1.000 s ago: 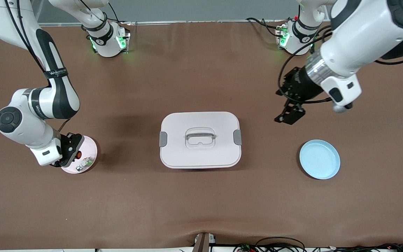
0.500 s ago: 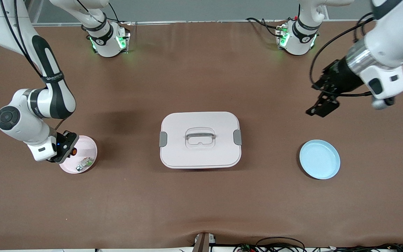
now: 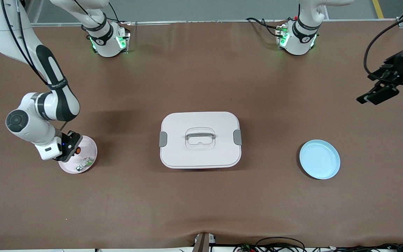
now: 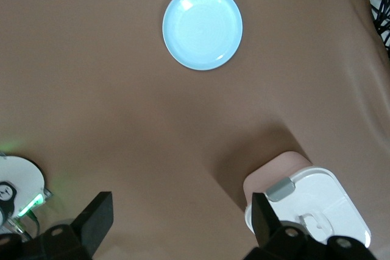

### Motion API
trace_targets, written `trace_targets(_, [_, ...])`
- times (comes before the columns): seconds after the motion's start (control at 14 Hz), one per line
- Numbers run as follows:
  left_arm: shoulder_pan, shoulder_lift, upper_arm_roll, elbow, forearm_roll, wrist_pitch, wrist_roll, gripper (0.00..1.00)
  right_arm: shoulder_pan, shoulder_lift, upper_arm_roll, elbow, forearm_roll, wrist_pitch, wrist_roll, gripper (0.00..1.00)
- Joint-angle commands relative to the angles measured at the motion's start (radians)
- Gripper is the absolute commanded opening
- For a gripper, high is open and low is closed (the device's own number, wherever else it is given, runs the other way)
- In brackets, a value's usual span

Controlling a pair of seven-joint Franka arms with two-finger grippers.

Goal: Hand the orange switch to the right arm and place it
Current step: 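Lower the switch onto the pink plate while the left arm retracts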

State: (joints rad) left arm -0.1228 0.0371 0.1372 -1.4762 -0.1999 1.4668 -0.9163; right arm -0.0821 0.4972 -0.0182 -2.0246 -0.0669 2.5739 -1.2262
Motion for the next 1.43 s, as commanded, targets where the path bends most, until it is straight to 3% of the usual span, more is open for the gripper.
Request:
trace_targets(0.0, [-0.005, -0.019, 0.056, -0.015, 0.000, -0.011, 0.121, 1.00, -0.018, 0.030, 0.014, -0.016, -0.021, 0.046, -0.022, 0.00])
trace_targets(0.21, [0.006, -0.017, 0.100, -0.007, 0.051, -0.008, 0.326, 1.00, -0.018, 0.043, 0.014, -0.017, -0.025, 0.057, -0.045, 0.00])
trace_targets(0.36, [0.005, -0.011, 0.171, 0.002, 0.048, 0.006, 0.497, 1.00, -0.019, 0.050, 0.014, -0.016, -0.025, 0.064, -0.055, 0.00])
trace_targets(0.5, [0.006, 0.015, 0.177, 0.022, 0.059, 0.055, 0.547, 1.00, -0.021, 0.058, 0.014, -0.016, -0.024, 0.071, -0.055, 0.00])
trace_targets(0.57, [0.005, 0.027, 0.176, 0.022, 0.088, 0.091, 0.550, 1.00, -0.022, 0.061, 0.014, -0.014, -0.024, 0.068, -0.042, 0.12])
trace_targets(0.64, [0.005, 0.035, 0.167, 0.020, 0.130, 0.113, 0.551, 1.00, -0.036, 0.061, 0.014, -0.014, -0.022, 0.066, -0.053, 0.99])
trace_targets(1.0, [0.006, 0.066, 0.081, 0.013, 0.137, 0.204, 0.674, 1.00, -0.044, 0.044, 0.015, -0.009, -0.022, 0.046, -0.049, 1.00])
trace_targets(1.14, [0.024, 0.067, 0.035, 0.013, 0.143, 0.210, 0.729, 1.00, -0.042, 0.020, 0.017, 0.018, -0.021, -0.050, -0.047, 1.00])
trace_targets(1.36, [0.120, 0.066, -0.088, 0.011, 0.145, 0.260, 0.887, 1.00, -0.038, -0.023, 0.018, 0.099, -0.017, -0.249, -0.044, 1.00])
